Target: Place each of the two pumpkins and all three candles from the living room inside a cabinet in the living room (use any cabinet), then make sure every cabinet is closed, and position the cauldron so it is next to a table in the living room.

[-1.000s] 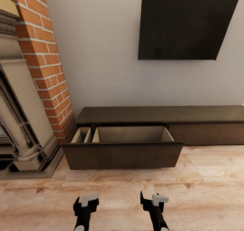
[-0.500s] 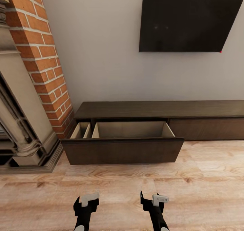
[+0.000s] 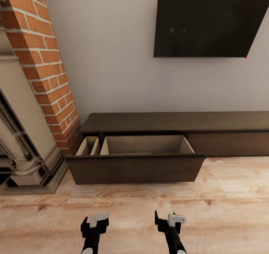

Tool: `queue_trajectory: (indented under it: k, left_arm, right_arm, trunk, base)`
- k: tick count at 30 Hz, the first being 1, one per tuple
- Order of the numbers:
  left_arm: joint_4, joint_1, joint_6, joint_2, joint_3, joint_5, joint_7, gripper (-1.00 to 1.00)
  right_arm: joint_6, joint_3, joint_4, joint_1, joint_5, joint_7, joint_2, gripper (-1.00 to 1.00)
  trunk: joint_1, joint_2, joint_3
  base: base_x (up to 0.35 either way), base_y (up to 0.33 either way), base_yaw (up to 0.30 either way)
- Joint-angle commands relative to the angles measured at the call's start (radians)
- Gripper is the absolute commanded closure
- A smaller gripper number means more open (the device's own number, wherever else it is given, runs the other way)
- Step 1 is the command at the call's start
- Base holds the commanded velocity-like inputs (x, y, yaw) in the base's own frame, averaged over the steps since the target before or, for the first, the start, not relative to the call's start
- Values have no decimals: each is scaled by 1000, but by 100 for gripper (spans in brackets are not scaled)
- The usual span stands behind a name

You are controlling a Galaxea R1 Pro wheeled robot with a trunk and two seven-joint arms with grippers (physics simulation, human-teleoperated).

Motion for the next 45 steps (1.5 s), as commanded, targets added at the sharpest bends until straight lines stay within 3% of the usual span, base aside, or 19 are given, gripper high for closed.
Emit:
queue_trajectory:
  k: [1, 12, 45]
  left_arm:
    - [-1, -1, -6, 1, -8, 10, 6, -100]
    - [1, -1, -5, 1, -9, 9, 6, -100]
    - [7, -1, -5, 0, -10, 9, 6, -100]
  right_arm:
    - [-2, 9, 0, -1, 0, -9, 0, -100]
    - [-1, 9, 0, -1, 0, -9, 0, -100]
    - [-1, 9, 0, -1, 0, -9, 0, -100]
  trunk:
    - [0, 0, -1]
    - [0, 0, -1]
    - [0, 0, -1]
  base:
    - [195, 0, 0]
    - [69, 0, 0]
    - [307, 0, 0]
